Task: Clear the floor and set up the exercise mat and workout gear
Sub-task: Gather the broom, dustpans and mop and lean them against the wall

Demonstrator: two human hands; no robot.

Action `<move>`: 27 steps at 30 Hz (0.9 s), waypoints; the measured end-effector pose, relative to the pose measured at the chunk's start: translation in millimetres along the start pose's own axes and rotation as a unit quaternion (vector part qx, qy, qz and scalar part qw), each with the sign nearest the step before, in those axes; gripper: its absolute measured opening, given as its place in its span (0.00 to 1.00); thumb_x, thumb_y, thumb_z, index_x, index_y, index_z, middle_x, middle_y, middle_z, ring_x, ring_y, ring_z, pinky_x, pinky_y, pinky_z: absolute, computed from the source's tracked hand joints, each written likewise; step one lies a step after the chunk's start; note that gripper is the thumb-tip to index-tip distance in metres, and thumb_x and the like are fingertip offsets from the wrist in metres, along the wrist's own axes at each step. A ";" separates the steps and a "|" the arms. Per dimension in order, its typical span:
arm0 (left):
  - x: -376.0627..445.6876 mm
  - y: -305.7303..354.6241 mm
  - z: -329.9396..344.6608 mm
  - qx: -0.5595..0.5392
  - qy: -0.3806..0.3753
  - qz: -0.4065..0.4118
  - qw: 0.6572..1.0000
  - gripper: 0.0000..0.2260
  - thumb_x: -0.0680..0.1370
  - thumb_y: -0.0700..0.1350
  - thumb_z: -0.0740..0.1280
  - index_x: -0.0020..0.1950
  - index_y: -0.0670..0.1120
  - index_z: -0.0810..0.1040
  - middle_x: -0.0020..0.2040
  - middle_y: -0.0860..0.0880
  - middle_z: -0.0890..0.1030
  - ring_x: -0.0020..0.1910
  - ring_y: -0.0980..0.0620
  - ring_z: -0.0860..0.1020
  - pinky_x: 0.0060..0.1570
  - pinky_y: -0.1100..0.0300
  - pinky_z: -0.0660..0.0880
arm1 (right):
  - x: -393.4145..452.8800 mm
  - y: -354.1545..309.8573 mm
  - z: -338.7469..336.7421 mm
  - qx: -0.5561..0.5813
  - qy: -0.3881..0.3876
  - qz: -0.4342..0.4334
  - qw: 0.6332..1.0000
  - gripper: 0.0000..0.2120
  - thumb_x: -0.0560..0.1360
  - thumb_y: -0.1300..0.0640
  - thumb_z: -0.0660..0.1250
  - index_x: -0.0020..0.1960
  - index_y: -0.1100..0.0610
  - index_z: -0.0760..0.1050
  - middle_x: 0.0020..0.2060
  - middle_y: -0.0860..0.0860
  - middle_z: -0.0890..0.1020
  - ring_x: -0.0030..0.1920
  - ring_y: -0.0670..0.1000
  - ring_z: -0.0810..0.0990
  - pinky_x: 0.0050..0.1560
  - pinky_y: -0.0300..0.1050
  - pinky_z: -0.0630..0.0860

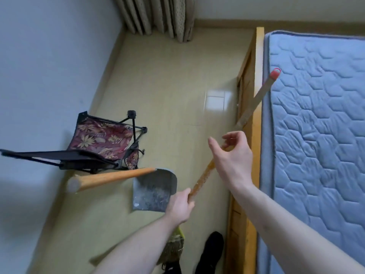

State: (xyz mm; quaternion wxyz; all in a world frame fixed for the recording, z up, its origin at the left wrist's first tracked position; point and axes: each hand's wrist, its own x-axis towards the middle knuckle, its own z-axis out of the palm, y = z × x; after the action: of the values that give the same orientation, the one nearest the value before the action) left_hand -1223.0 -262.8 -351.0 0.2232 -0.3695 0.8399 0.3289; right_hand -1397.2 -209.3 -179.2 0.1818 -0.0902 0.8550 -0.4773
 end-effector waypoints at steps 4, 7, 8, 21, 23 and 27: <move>-66.7 6.6 -49.3 0.009 -0.013 0.023 1.000 0.07 0.80 0.53 0.67 0.54 0.53 0.72 0.50 0.47 0.82 0.48 0.43 0.81 0.46 0.51 0.78 | -38.4 -28.8 -54.3 -0.011 0.081 0.063 0.995 0.29 0.70 0.41 0.77 0.61 0.52 0.66 0.55 0.49 0.74 0.53 0.49 0.75 0.54 0.47 0.75; -112.7 9.3 -77.1 -0.011 -0.018 0.023 1.000 0.09 0.80 0.54 0.68 0.58 0.54 0.73 0.51 0.50 0.83 0.48 0.47 0.81 0.48 0.53 0.78 | -53.0 -63.4 -86.3 0.032 0.056 0.124 0.990 0.37 0.69 0.40 0.78 0.68 0.51 0.63 0.60 0.49 0.72 0.59 0.49 0.73 0.61 0.48 0.73; -124.1 7.3 -80.7 -0.014 -0.024 0.030 0.999 0.10 0.80 0.54 0.68 0.59 0.54 0.74 0.51 0.51 0.82 0.48 0.48 0.81 0.49 0.53 0.79 | -56.9 -72.2 -92.2 0.038 0.036 0.131 0.990 0.37 0.70 0.39 0.78 0.69 0.50 0.63 0.59 0.48 0.74 0.57 0.48 0.75 0.59 0.47 0.75; -260.8 -33.8 -221.7 -0.045 0.113 -0.147 0.982 0.15 0.75 0.46 0.70 0.60 0.53 0.71 0.57 0.52 0.77 0.50 0.50 0.77 0.44 0.56 0.76 | -174.6 -171.7 -101.4 0.002 -0.204 0.089 0.975 0.20 0.82 0.43 0.63 0.47 0.59 0.83 0.39 0.51 0.86 0.36 0.49 0.83 0.34 0.38 0.77; -258.5 -45.2 -254.1 -0.099 0.180 -0.168 0.964 0.14 0.74 0.44 0.71 0.56 0.49 0.70 0.54 0.47 0.78 0.48 0.47 0.76 0.44 0.52 0.75 | -186.0 -169.6 -95.1 -0.039 -0.221 0.070 0.972 0.20 0.82 0.42 0.63 0.49 0.58 0.84 0.41 0.49 0.86 0.37 0.49 0.85 0.34 0.37 0.78; -258.3 -50.9 -303.7 -0.061 0.197 -0.150 0.967 0.21 0.74 0.48 0.72 0.63 0.47 0.69 0.58 0.45 0.76 0.51 0.45 0.77 0.43 0.54 0.71 | -197.9 -171.0 -88.2 -0.067 -0.227 0.059 0.970 0.19 0.81 0.43 0.65 0.52 0.59 0.82 0.39 0.52 0.86 0.36 0.49 0.86 0.35 0.39 0.81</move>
State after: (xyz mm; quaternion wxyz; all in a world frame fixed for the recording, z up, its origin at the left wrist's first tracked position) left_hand -1062.0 -384.3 -3.4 0.0775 -0.5620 0.7804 0.2630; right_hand -1254.0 -165.7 52.7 0.3923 -0.1573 0.8251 -0.3748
